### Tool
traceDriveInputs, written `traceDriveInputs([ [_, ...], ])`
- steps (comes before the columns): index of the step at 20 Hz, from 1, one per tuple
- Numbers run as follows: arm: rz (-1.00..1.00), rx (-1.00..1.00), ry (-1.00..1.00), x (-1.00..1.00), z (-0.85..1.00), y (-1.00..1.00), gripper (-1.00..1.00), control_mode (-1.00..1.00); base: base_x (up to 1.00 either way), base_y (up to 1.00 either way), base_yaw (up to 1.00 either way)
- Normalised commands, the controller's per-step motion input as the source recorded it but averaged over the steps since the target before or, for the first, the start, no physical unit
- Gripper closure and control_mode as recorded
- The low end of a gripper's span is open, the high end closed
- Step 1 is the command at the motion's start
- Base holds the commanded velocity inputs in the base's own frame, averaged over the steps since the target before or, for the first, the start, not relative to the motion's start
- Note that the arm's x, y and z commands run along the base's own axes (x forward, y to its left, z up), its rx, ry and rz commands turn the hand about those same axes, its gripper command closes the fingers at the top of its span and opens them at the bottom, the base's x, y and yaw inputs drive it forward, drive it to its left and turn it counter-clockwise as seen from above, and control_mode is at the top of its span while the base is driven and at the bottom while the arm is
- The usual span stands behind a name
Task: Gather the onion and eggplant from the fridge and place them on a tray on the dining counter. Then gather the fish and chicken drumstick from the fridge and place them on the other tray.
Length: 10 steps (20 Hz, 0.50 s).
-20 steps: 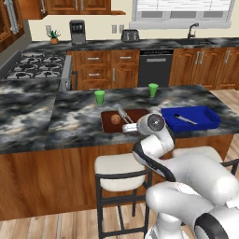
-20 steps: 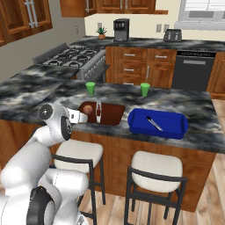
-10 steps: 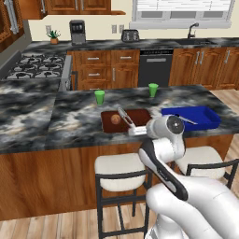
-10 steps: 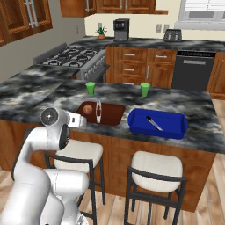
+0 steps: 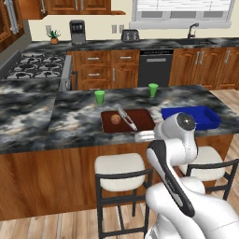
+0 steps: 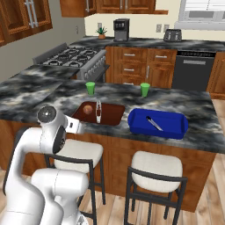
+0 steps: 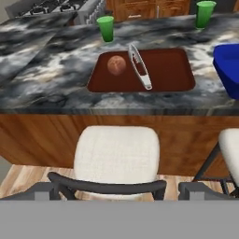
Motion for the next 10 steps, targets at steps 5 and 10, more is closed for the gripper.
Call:
traceDriveInputs([
  [5,-0.08,0.00,0.13,-0.14,-0.27,-0.02,-1.00,-1.00,0.00,0.00,0.00],
  [10,0.00,0.01,-0.03,-0.25,-0.09,-0.02,-1.00,-1.00,0.00,0.00,0.00],
])
